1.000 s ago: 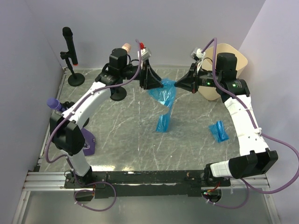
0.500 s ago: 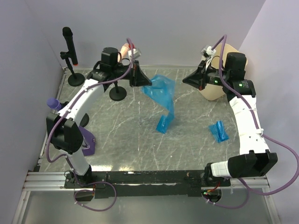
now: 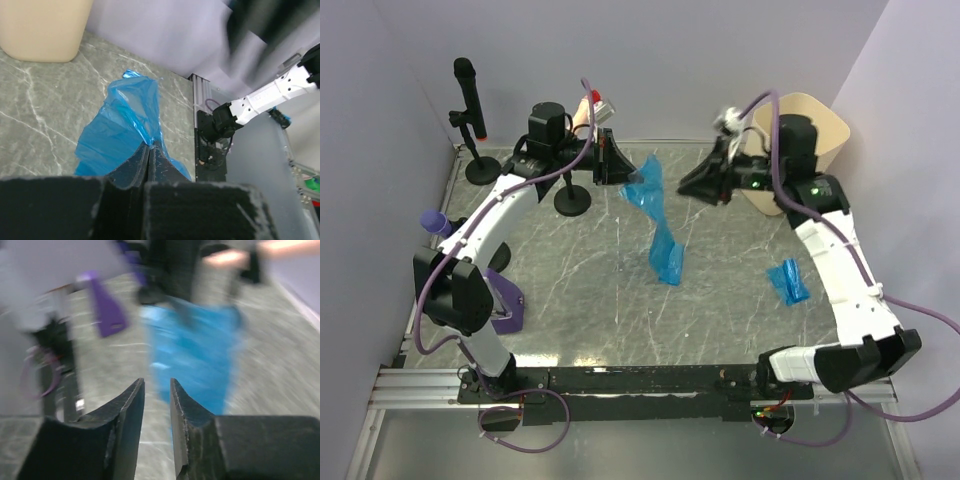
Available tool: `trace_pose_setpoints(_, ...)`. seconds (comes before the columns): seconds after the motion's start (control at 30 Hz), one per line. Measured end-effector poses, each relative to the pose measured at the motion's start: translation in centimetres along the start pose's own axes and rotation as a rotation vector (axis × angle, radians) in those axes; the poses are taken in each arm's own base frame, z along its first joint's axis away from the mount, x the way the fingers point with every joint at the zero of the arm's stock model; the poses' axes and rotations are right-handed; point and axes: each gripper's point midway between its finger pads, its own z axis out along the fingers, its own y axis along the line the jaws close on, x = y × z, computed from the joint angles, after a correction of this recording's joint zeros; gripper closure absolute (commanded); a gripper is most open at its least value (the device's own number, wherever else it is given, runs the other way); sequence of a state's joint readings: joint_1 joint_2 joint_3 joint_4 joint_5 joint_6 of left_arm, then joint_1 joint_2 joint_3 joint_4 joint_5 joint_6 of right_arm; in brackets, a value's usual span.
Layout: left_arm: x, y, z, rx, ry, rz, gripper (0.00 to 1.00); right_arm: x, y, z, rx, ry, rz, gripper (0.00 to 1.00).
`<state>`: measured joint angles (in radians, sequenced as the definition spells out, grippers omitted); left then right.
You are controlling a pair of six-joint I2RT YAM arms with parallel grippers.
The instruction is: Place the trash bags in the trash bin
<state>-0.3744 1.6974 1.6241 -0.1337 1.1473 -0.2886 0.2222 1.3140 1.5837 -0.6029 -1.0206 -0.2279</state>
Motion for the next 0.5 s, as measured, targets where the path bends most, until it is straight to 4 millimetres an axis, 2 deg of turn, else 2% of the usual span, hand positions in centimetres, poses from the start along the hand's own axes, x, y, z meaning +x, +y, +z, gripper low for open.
trace_pose_setpoints(0.1, -0.1, -0.1, 0.0, 0.001, -0.006, -0.028, 0.99, -0.2, 4.8, 1.7, -0.139, 0.001, -0.044, 0.51)
trace_pose_setpoints(0.2, -0.4, -0.2, 0.1, 0.004, -0.015, -0.033, 0.99, 0.0, 6.7, 2.7, -0.167, 0.010, -0.066, 0.38)
trace_pose_setpoints(0.27, -0.6, -0.4, 0.1, 0.013, -0.018, -0.028, 0.99, 0.0, 5.9, 3.5, -0.118, 0.016, -0.074, 0.31)
trace_pose_setpoints(0.33, -0.6, -0.6, 0.0, 0.020, -0.019, -0.020, 0.99, 0.1, 3.8, 4.3, -0.031, 0.029, -0.060, 0.27)
trace_pose_setpoints(0.37, -0.6, -0.9, -0.1, 0.025, -0.018, -0.017, 0.99, 0.2, 2.2, 4.9, 0.023, 0.038, -0.053, 0.20)
trace_pose_setpoints(0.43, -0.7, -1.5, -0.3, 0.036, -0.015, -0.002, 0.99, 0.6, 0.7, 5.7, 0.070, 0.053, -0.035, 0.01)
trace_pose_setpoints(0.5, -0.8, -2.3, -0.6, 0.052, -0.013, 0.022, 0.99, 0.9, -1.0, 6.5, 0.113, 0.066, -0.007, 0.01)
